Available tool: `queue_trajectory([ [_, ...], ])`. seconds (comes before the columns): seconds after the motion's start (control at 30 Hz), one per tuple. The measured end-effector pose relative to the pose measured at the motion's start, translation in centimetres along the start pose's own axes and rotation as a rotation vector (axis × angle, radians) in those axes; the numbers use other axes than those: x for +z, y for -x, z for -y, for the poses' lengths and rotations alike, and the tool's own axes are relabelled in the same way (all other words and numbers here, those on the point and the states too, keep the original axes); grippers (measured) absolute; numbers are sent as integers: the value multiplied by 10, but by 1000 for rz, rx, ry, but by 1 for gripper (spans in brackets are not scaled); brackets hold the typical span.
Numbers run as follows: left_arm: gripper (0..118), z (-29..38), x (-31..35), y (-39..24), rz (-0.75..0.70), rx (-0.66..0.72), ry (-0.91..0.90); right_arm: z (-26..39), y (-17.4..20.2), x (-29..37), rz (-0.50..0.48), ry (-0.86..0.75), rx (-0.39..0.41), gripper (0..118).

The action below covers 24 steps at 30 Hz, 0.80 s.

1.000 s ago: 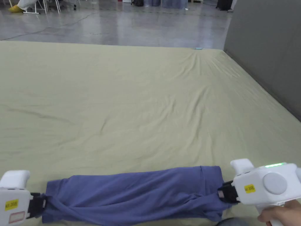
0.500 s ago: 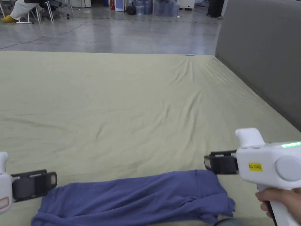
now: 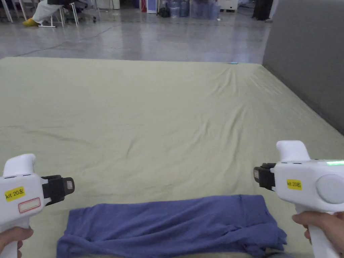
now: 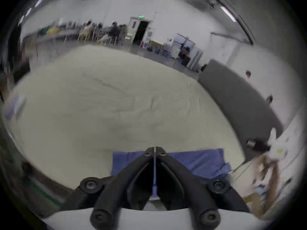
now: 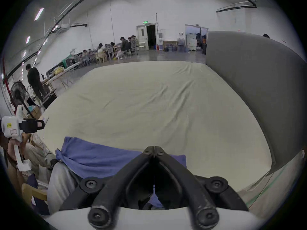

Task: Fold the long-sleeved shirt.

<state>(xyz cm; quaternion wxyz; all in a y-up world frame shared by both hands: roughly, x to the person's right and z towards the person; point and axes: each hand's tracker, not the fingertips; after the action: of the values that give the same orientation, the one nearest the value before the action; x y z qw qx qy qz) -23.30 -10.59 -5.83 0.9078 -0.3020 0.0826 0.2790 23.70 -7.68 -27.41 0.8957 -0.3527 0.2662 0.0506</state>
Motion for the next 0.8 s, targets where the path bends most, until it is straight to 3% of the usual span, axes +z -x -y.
queue_trajectory([
  [0.07, 85, 2, -7, 33, 83, 152, 43, 4, 2, 2, -21, 10, -6, 0],
  [0.1, 114, 3, -14, 47, 113, 193, 86, 6, 5, 2, -25, 15, -2, 0],
  [0.13, 117, 2, -25, 70, 141, 214, 177, 9, 7, 2, -31, 24, 7, 0],
  [0.2, 117, 10, -39, 97, 221, 253, 164, 13, 10, 1, -51, 45, 15, 0],
  [0.23, 117, 20, -47, 108, 191, 294, 276, 14, 12, -1, -61, 54, 12, 0],
  [0.4, 117, 57, -104, 142, 249, 425, 431, 18, 18, 4, -75, 76, 23, 0],
  [0.5, 118, 56, -116, 145, 397, 479, 337, 21, 18, 12, -73, 84, 4, 0],
  [0.6, 114, 68, -133, 110, 576, 589, 411, 26, 17, 16, -71, 97, -19, 0],
  [0.7, 113, 62, -149, 80, 574, 457, 385, 28, 16, 18, -64, 105, -31, 0],
  [0.73, 109, 58, -152, 73, 573, 472, 391, 28, 15, 18, -63, 106, -37, 0],
  [0.77, 90, 53, -154, 68, 568, 480, 392, 28, 14, 18, -60, 105, -43, 0],
  [0.8, 45, 52, -159, 83, 533, 467, 374, 28, 13, 18, -52, 104, -50, 0],
])
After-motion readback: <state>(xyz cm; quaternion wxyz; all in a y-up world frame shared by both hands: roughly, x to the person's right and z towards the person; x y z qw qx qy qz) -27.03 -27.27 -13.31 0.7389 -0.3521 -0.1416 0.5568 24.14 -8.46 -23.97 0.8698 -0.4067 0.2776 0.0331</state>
